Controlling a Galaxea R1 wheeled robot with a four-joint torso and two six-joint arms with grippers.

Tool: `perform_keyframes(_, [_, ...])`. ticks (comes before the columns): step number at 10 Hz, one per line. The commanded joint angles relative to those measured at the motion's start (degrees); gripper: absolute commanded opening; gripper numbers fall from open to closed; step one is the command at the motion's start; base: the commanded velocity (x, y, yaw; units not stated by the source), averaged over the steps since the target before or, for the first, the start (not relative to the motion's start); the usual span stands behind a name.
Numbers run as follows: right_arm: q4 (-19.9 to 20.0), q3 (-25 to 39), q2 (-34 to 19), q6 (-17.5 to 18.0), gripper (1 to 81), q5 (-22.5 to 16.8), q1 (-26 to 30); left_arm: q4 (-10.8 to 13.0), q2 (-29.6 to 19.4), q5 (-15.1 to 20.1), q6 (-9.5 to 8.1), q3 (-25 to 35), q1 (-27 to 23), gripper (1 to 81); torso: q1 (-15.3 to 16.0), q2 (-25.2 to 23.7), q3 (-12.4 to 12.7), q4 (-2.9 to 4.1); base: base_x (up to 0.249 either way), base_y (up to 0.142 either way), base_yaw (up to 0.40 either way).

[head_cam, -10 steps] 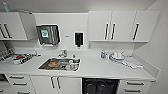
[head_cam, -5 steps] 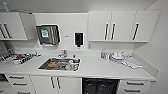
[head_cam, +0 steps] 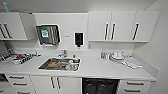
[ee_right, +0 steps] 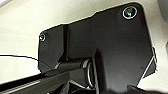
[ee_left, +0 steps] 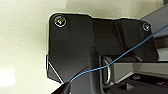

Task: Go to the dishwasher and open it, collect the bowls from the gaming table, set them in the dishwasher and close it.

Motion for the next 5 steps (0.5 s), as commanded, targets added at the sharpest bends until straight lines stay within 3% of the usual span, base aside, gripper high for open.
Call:
perform_keyframes(1, [-0.83, -0.39, -0.19, -0.15, 81.1, -1.71, 2.98, 0.14, -0.77, 2.78, 0.29, -0.19, -2.41, 81.1, 0.00, 0.00, 0.00, 0.00, 0.000, 0.000, 0.000])
perform_keyframes(5, [-0.83, -0.39, -0.19, -0.15, 81.1, -1.71, 3.07, 0.66, -0.86, 2.78, 0.29, -0.10, -2.41, 81.1, 0.00, 0.00, 0.00, 0.00, 0.000, 0.000, 0.000])
